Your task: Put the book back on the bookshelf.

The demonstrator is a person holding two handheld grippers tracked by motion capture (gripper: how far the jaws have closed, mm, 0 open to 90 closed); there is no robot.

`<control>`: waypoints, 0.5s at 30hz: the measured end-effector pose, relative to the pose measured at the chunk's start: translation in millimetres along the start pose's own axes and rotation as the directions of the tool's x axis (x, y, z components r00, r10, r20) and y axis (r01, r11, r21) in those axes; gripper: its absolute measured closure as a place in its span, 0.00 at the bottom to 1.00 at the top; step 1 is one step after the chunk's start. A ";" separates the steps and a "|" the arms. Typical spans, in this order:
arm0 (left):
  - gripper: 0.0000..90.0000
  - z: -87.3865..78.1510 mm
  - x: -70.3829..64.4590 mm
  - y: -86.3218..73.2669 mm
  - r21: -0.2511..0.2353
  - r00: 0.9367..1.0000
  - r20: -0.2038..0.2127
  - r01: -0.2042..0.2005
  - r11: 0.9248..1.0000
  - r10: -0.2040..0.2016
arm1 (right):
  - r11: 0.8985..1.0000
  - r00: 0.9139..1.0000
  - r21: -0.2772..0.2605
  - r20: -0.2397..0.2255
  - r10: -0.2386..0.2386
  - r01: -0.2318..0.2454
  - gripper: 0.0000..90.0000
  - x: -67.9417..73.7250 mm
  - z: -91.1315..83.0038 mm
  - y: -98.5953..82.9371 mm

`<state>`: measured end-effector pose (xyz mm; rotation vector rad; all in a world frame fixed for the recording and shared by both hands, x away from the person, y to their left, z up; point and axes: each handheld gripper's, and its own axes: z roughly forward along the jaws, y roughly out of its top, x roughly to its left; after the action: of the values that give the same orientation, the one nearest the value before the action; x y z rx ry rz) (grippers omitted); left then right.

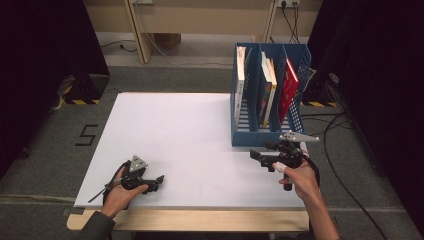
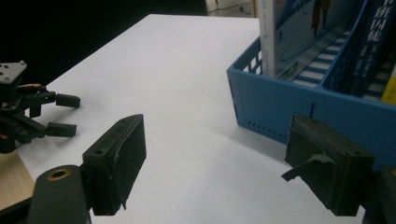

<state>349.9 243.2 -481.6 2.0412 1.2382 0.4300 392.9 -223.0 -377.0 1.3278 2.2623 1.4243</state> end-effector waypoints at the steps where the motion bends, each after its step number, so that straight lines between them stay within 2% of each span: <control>1: 0.15 0.0 0.1 0.0 0.000 1.000 0.001 0.000 1.000 0.000 | 1.000 1.000 0.002 -0.003 -0.002 0.002 0.24 0.3 0.8 -1.5; 9: 0.15 -0.2 0.0 0.0 0.003 1.000 -0.001 -0.002 1.000 0.002 | 0.999 1.000 0.052 0.006 -0.001 0.000 0.23 2.7 11.5 -18.8; 15: 0.15 -0.3 0.1 0.0 0.002 1.000 -0.002 -0.004 1.000 0.004 | 0.995 0.999 0.092 0.012 -0.030 0.029 0.23 5.4 21.9 -31.1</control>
<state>349.7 243.4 -481.5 2.0458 1.2371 0.4323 382.9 -209.5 -411.6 1.3196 2.3548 1.3128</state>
